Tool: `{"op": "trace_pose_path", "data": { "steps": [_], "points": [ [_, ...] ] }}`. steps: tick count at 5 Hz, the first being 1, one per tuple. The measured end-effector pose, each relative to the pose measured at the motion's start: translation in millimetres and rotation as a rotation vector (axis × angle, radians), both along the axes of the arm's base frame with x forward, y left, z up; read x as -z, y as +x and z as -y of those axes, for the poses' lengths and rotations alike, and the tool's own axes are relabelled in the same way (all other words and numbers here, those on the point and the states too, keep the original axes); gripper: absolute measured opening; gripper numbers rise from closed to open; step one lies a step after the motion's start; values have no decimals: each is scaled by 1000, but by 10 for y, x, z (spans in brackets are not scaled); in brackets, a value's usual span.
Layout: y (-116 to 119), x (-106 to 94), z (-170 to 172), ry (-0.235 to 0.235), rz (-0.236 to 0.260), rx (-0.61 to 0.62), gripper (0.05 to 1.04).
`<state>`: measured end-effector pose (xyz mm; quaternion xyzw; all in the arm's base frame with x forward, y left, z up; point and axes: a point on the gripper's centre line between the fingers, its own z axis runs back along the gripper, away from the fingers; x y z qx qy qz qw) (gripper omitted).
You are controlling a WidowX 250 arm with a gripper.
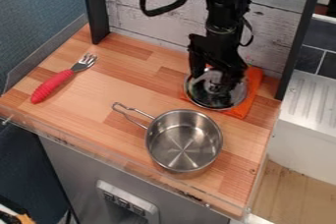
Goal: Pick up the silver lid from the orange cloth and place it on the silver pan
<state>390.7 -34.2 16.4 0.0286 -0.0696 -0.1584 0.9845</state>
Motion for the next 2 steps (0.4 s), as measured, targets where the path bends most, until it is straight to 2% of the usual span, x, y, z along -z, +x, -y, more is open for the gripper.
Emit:
{"op": "trace_pose_path", "data": {
  "steps": [1,2],
  "points": [
    [41,58,6,-1,-9,-9,947],
    [70,70,15,-4,-4,4,664]
  ]
}}
